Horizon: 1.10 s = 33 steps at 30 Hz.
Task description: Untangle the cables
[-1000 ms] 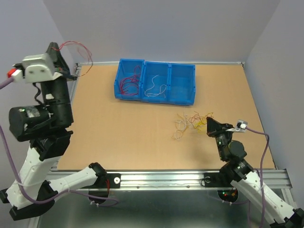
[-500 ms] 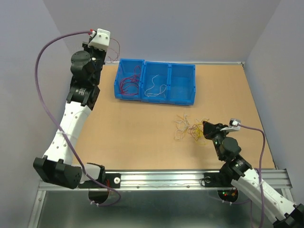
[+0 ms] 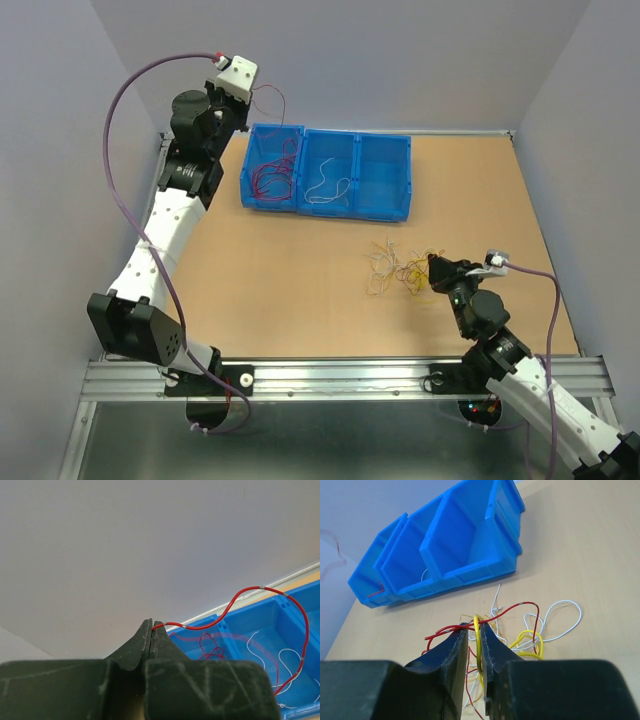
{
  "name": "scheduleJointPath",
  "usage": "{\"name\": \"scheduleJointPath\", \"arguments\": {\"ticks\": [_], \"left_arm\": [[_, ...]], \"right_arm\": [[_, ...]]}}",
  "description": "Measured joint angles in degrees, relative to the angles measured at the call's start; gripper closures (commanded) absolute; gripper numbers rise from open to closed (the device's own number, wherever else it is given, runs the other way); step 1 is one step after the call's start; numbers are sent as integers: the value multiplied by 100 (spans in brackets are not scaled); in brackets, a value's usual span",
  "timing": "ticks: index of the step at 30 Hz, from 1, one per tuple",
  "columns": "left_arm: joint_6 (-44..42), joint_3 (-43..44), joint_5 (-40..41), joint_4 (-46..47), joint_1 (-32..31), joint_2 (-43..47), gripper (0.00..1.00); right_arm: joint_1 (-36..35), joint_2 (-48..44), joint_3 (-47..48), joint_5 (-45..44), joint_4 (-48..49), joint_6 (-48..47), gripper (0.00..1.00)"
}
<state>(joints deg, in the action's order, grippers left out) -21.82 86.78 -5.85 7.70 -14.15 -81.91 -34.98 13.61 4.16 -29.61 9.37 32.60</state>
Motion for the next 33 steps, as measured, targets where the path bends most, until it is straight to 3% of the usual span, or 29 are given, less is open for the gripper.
{"name": "scheduleJointPath", "arguments": {"ticks": [14,29,33], "left_arm": [[68,101,-92,146,0,-623,100],[9,-199,11,321,0,-1884,100],[15,334,284,-129,2,-2452,100]], "right_arm": [[0,24,0,28,2,-4,78],[0,26,0,85,0,-7,78],[0,28,0,103,2,-17,78]]}}
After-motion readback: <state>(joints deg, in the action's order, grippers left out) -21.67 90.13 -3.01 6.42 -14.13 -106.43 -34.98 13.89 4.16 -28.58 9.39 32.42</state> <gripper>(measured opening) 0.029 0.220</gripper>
